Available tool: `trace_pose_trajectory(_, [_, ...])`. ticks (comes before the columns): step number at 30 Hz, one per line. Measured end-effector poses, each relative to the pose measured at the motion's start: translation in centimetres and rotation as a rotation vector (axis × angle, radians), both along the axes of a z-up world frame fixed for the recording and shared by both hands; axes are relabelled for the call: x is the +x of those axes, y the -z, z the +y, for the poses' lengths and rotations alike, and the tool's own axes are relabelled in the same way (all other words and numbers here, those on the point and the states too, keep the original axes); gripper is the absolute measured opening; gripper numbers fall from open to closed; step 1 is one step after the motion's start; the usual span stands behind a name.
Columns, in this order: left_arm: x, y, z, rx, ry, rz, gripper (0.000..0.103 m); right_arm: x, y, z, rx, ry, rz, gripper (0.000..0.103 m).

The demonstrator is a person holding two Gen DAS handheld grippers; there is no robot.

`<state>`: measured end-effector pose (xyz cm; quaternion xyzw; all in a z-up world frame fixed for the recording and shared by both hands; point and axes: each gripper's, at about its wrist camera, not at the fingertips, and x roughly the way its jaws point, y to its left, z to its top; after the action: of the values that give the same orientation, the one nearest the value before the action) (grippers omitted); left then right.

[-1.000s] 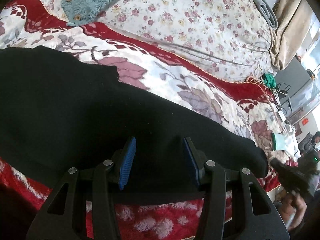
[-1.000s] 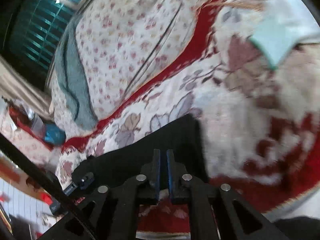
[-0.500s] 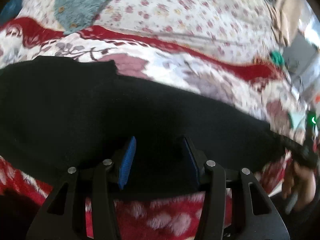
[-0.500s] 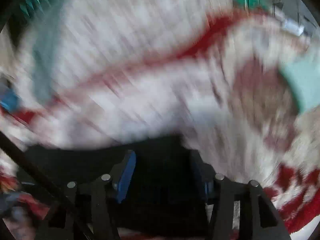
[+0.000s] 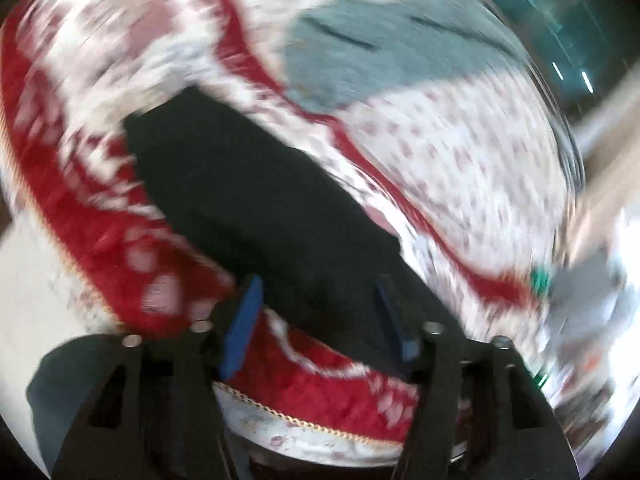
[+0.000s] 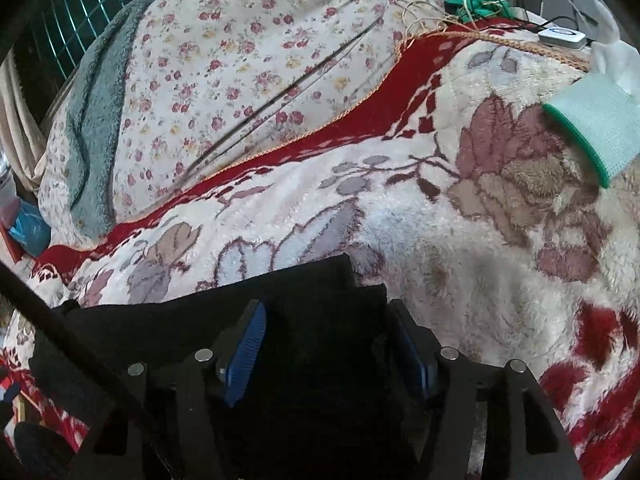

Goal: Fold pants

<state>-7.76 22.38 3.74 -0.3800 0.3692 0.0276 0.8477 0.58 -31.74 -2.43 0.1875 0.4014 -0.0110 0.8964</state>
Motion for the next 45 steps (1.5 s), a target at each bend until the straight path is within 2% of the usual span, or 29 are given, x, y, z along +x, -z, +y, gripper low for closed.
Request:
trace_pose_trajectory(3, [0.9,1.6,1.8,-0.151,-0.009,0.034,0.06,0.0,0.1,0.5,-0.027,0.015,-0.019,0.064])
trace_pose_trajectory(9, [3.7,2.1,-1.2,-0.259,0.119,0.05,0.06,-0.1,0.1,0.7,-0.038,0.015,-0.03,0.064])
trace_pose_trajectory(12, [4.5,2.2,-3.2,-0.239,0.159,0.079,0.06,-0.1,0.1,0.7,-0.04,0.012,-0.034,0.064])
trace_pose_trajectory(16, [5.2,3.3,-3.4,-0.195,0.124,0.123,0.06,-0.1,0.1,0.8,-0.041,0.015,-0.033,0.064])
trace_pose_trajectory(23, [6.6,3.4,-3.3,-0.206,0.106,0.05,0.059,-0.1,0.1,0.8,-0.044,0.014,-0.034,0.064])
trace_pose_trajectory(26, [6.2,3.1,-3.4,-0.171,0.105,0.023,0.046,-0.1,0.1,0.8,-0.042,0.014,-0.034,0.064])
trace_pose_trajectory(27, [6.3,3.3,-3.4,-0.151,0.099,0.039,0.036,-0.1,0.1,0.8,-0.043,0.014,-0.034,0.064])
trace_pose_trajectory(28, [6.7,3.7,-3.5,-0.134,0.087,0.068,0.021,-0.1,0.1,0.8,-0.043,0.014,-0.035,0.064])
trace_pose_trajectory(30, [7.0,5.0,-3.3,-0.119,0.066,0.137,0.008,0.0,0.1,0.8,-0.045,0.014,-0.034,0.064])
trace_pose_trajectory(31, [6.9,5.5,-3.1,-0.123,0.056,0.146,0.004,0.0,0.1,0.6,-0.045,0.013,-0.034,0.064])
trace_pose_trajectory(36, [5.5,3.6,-4.6,0.033,0.076,0.114,0.003,0.0,0.1,0.7,-0.046,0.014,-0.034,0.064])
trace_pose_trajectory(40, [4.0,3.0,-4.7,0.071,0.07,0.121,0.003,0.0,0.1,0.7,-0.047,0.015,-0.036,0.065])
trace_pose_trajectory(45, [5.1,4.1,-5.3,0.127,0.065,0.17,0.004,-0.1,0.1,0.7,-0.046,0.014,-0.036,0.065])
